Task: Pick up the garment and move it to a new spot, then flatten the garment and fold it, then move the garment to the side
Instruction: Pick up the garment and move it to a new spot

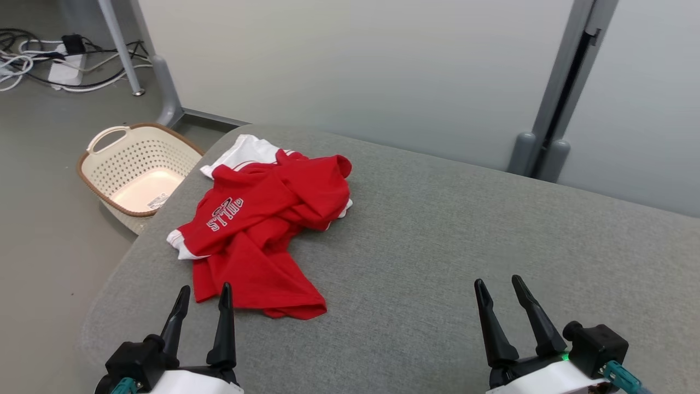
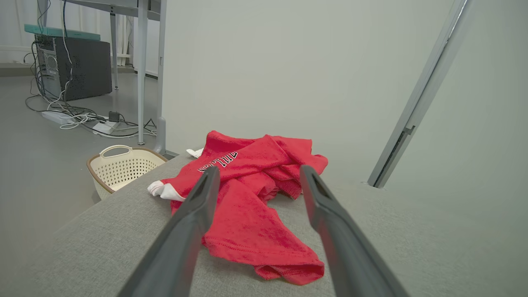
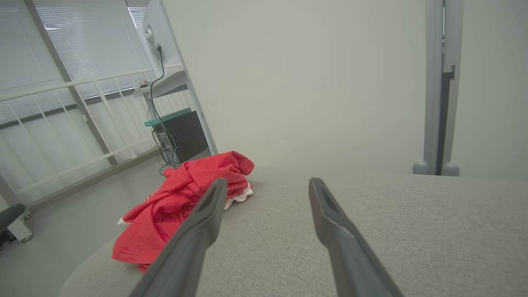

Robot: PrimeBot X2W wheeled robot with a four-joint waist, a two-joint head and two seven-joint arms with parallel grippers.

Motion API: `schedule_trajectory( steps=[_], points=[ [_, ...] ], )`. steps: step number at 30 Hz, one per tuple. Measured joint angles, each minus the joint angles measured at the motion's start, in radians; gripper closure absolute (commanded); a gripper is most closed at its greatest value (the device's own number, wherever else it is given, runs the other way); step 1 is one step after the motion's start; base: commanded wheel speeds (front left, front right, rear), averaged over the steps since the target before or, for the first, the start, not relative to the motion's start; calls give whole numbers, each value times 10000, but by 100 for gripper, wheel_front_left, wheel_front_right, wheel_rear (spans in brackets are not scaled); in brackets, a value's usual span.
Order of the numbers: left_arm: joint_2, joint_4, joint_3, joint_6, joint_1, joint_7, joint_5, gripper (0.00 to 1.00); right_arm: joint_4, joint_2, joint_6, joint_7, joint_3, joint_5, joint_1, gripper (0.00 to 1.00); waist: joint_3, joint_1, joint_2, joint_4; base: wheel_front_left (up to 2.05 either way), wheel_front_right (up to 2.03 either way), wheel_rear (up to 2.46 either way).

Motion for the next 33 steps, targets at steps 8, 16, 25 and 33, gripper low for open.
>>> schedule_trajectory(
  steps=[8, 16, 25, 33],
  points=[
    [10, 75, 267, -165, 169, 0, 33, 0, 38, 10, 0, -2, 378, 192, -6, 0, -90, -1, 0, 817, 0, 0, 0],
    [2, 111, 508, -169, 195, 2, 38, 0, 178, 6, 0, -2, 416, 268, -8, 0, -100, 0, 0, 769, 0, 0, 0],
    [10, 8, 1047, -399, -280, 0, -4, 0, -8, 4, 0, -8, 36, -21, -257, 0, 542, 0, 0, 377, 0, 0, 0],
    [577, 1994, 1112, -788, -2266, 472, 27, 0, -384, -88, 0, -25, -640, -769, -875, 0, 1760, 0, 0, -173, 0, 0, 0]
  ],
)
